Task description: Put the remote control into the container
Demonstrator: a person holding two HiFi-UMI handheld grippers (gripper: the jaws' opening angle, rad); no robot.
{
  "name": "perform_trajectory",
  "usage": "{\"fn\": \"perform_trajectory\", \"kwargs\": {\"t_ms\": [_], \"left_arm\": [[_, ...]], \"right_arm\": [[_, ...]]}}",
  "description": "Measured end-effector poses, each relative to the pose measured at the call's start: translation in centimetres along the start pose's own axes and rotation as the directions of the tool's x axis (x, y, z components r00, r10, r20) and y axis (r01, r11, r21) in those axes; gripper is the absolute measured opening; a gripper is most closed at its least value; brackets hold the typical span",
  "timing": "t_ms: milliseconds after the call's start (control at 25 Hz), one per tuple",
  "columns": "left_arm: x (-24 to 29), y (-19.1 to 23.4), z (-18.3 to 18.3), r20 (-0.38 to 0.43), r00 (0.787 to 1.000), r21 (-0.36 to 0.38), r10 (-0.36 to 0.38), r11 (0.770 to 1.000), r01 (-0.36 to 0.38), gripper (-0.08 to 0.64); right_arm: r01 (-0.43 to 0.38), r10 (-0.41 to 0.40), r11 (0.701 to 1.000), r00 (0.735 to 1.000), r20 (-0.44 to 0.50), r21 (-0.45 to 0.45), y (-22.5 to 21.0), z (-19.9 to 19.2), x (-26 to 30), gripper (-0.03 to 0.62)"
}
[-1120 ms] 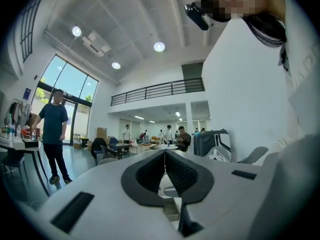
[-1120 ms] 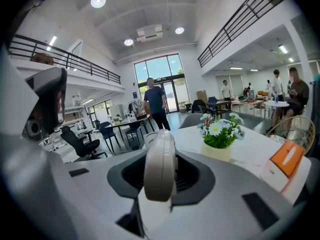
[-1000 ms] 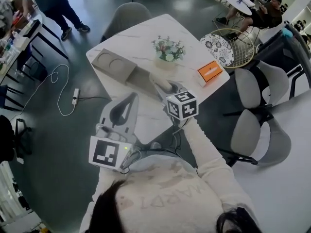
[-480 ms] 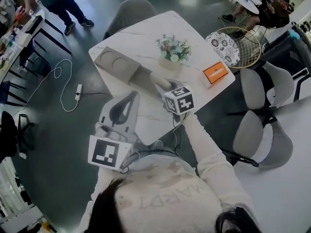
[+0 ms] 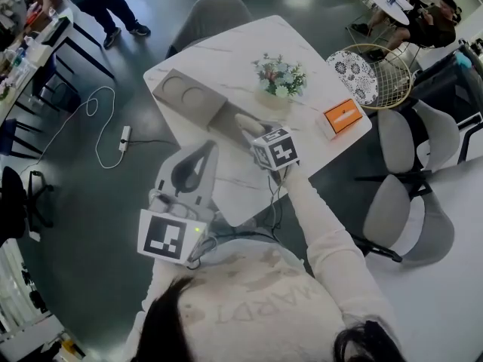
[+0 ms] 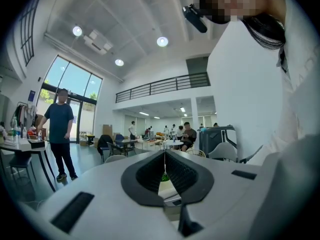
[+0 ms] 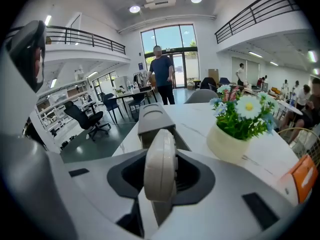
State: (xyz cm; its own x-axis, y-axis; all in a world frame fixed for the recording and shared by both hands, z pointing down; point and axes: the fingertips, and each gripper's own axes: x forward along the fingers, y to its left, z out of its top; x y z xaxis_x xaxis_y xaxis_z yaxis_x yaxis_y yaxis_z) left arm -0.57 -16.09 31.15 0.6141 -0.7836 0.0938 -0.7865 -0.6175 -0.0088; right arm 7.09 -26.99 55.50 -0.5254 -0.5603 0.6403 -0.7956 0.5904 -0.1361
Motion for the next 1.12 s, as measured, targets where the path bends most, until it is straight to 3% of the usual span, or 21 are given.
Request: {"fn": "perform_trajectory", "kwargs": {"t_ms": [760,1120], "left_arm": [[-0.1,3.8,-1.5,-0.022,0.999,-0.033,0.033,0.999,-0.033,0.014],[0.1,4.8,-1.8,-0.032,0.999,-0.037,0.042,0.998,-0.043,0.014]], "right_arm": [[-0.005,-0.026,0.986,0.982,-0.185,-0.165,0.1,-0.9,5.3,0.118],[0.009,-0.077,0.956,0.972,-0.221,-0.294,-0.6,-0.8,6.6,0.118]]}}
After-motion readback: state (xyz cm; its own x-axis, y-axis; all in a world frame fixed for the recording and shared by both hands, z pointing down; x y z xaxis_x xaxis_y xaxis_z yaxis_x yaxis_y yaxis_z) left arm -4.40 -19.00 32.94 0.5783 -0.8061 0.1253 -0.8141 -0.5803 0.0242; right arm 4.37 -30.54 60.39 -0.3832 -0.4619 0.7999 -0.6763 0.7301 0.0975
